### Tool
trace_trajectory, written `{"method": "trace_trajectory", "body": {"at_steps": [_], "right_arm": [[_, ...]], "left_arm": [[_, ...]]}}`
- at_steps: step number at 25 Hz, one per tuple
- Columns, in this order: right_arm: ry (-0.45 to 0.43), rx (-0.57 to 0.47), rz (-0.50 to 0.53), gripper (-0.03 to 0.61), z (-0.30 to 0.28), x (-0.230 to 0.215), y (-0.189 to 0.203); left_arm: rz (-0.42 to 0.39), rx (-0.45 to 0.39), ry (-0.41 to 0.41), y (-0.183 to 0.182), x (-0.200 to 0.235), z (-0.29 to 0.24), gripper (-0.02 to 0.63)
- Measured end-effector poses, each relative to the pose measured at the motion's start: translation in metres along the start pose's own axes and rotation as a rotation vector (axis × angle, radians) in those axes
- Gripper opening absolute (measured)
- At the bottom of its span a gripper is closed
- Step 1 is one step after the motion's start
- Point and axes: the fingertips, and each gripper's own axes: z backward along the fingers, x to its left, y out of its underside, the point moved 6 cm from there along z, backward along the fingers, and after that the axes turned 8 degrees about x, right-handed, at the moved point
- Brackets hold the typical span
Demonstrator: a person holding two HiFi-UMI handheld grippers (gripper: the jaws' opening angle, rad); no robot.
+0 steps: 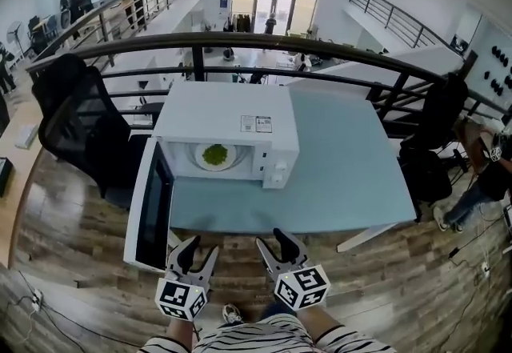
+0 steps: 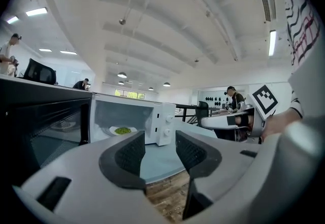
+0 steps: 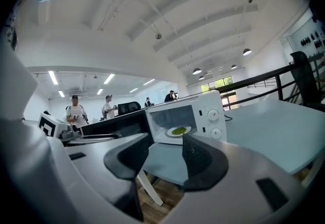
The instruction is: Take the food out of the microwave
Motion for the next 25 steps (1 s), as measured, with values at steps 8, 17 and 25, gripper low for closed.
{"method": "trace_trajectory", "body": {"at_steps": [8, 17, 25], "right_arm": [[0.064, 0.003, -0.046, 0.202, -0.023, -0.012, 0.008], [0.038, 0.034, -0.046, 0.201, -0.072, -0.035, 0.003], [0.015, 0.054, -0.059, 0.196, -0.128, -0.051, 0.002]], "left_arm": [[0.041, 0.017, 0.032, 0.012, 0.02, -0.022, 0.169], [0.09, 0.014, -0.017, 0.01, 0.051, -0.062, 0.169], [0.17, 0.041, -0.063, 0.027, 0.086, -0.099, 0.169]]}}
